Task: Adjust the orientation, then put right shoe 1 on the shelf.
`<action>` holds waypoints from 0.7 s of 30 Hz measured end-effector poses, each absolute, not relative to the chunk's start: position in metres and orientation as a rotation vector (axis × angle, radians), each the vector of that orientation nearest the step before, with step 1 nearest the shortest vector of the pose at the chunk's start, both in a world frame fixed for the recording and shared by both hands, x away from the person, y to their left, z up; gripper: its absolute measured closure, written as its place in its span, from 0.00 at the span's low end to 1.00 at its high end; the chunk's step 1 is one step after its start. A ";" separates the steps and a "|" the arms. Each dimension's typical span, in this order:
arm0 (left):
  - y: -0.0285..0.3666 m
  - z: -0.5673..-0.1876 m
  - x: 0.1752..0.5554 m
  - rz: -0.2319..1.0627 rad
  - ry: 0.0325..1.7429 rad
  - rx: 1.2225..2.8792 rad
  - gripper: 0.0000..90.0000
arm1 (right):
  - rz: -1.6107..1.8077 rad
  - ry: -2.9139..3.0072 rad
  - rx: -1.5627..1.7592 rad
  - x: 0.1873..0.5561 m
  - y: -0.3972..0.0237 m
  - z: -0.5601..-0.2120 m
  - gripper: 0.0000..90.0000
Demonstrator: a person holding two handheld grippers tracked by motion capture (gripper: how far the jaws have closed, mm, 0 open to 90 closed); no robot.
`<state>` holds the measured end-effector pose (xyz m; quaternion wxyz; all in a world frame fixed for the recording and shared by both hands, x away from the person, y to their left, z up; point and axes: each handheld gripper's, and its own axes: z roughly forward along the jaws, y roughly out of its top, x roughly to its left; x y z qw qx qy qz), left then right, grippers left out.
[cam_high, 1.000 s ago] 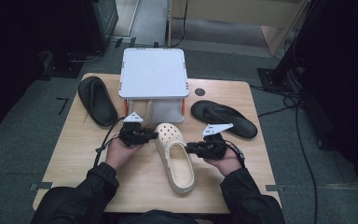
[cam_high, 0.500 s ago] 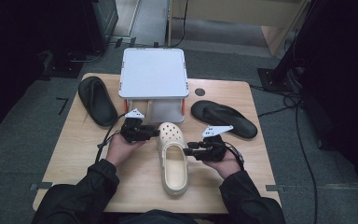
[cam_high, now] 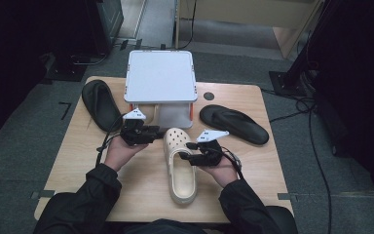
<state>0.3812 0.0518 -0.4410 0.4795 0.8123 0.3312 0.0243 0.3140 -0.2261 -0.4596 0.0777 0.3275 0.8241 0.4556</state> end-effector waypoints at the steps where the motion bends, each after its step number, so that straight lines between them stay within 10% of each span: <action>1: 0.053 -0.437 0.381 0.070 0.801 1.986 0.64 | 1.350 2.462 0.973 0.314 -0.225 -0.460 0.57; 21: 0.075 -0.392 0.389 0.124 0.768 1.963 0.62 | 1.192 2.372 0.994 0.313 -0.220 -0.449 0.81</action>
